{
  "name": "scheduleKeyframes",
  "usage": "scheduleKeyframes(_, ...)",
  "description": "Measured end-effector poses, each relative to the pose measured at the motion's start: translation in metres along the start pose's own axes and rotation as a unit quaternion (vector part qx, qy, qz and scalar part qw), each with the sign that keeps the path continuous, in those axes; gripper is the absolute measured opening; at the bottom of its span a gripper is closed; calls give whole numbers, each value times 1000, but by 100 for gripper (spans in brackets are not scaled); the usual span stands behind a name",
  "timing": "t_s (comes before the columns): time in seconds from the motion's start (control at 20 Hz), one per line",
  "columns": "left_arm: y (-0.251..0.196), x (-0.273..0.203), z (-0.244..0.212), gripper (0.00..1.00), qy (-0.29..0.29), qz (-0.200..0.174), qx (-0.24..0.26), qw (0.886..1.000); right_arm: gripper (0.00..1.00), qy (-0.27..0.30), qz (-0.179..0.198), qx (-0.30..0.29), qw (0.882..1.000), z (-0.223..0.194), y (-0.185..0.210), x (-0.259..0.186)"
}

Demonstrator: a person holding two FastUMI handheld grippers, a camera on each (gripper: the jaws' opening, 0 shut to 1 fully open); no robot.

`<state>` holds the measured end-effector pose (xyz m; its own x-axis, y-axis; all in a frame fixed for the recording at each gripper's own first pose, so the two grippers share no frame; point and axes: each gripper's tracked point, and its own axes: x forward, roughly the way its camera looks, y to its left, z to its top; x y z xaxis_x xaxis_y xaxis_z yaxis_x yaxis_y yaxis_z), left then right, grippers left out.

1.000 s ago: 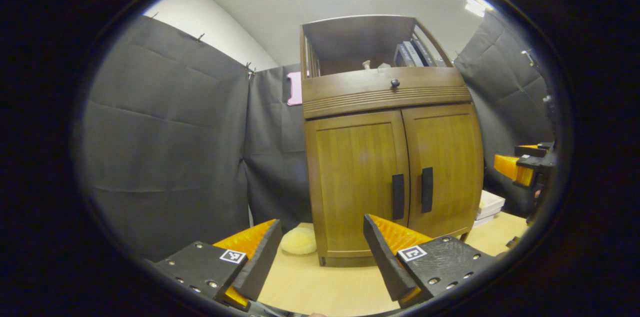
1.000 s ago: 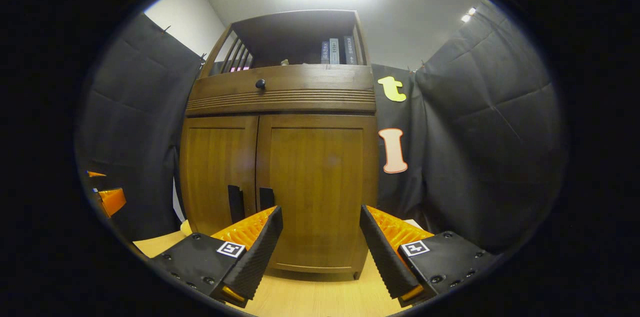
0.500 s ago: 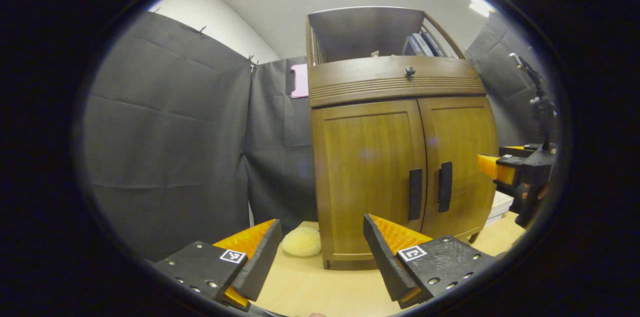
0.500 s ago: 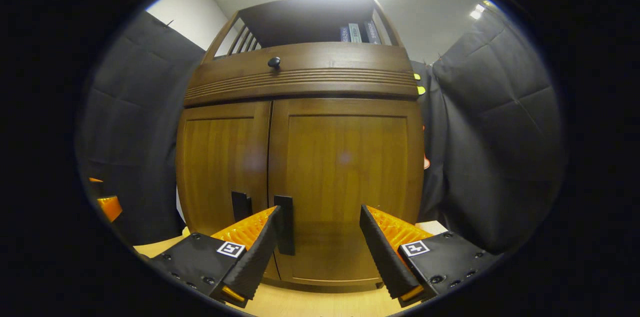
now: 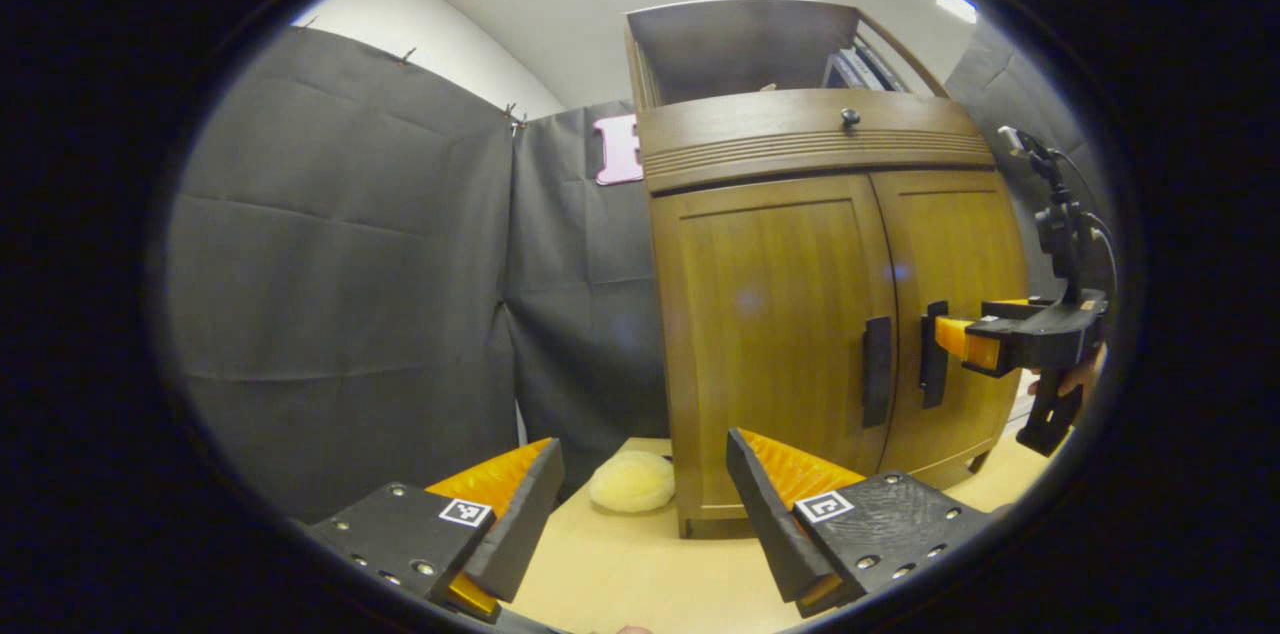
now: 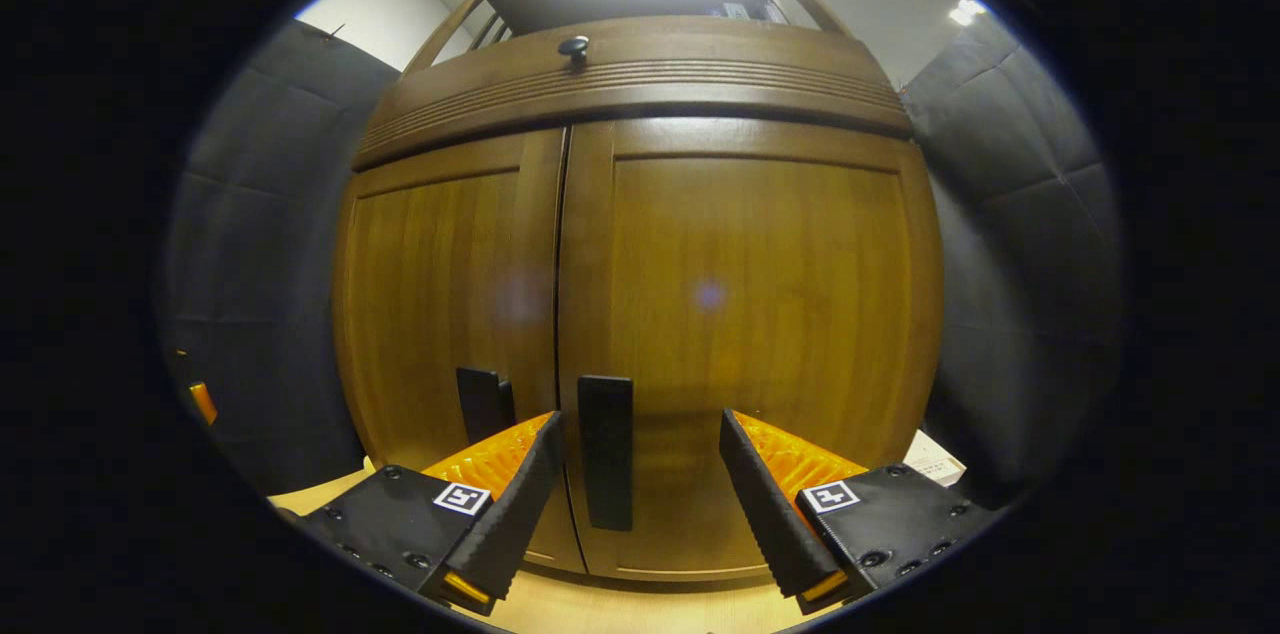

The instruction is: Open the right door of the double-door shoe cabinet with the right hand, and open the left door with the left hand.

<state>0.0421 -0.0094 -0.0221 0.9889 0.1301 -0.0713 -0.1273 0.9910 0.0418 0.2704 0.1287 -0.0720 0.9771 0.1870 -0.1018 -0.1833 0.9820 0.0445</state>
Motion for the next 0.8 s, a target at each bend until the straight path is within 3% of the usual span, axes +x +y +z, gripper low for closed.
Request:
scheduleKeyframes(0.05,2,0,-1,96,0,5,2,1000,93,4,0,0,1000,-3,4,4)
scheduleKeyframes(0.2,6,0,-3,96,4,14,3,1000,98,17,-2,5,1000,-14,12,18)
scheduleKeyframes(0.3,7,-1,-3,96,8,17,3,1000,92,29,-5,9,1000,-22,12,24)
scheduleKeyframes(0.45,8,-1,-4,96,10,20,3,1000,60,40,-5,17,999,-29,17,31)
scheduleKeyframes(0.55,9,-1,-4,97,8,22,3,1000,59,57,1,21,998,-42,22,37)
scheduleKeyframes(0.6,10,-1,-5,97,8,25,3,1000,58,60,-13,18,998,-44,15,39)
scheduleKeyframes(0.7,11,-1,-5,97,8,29,1,1000,34,65,-11,26,997,-43,16,39)
scheduleKeyframes(0.75,10,-1,-4,97,7,30,-1,1000,37,70,-8,28,997,-43,14,37)
scheduleKeyframes(0.8,9,0,-5,97,8,29,-3,1000,32,72,-7,33,997,-43,15,36)
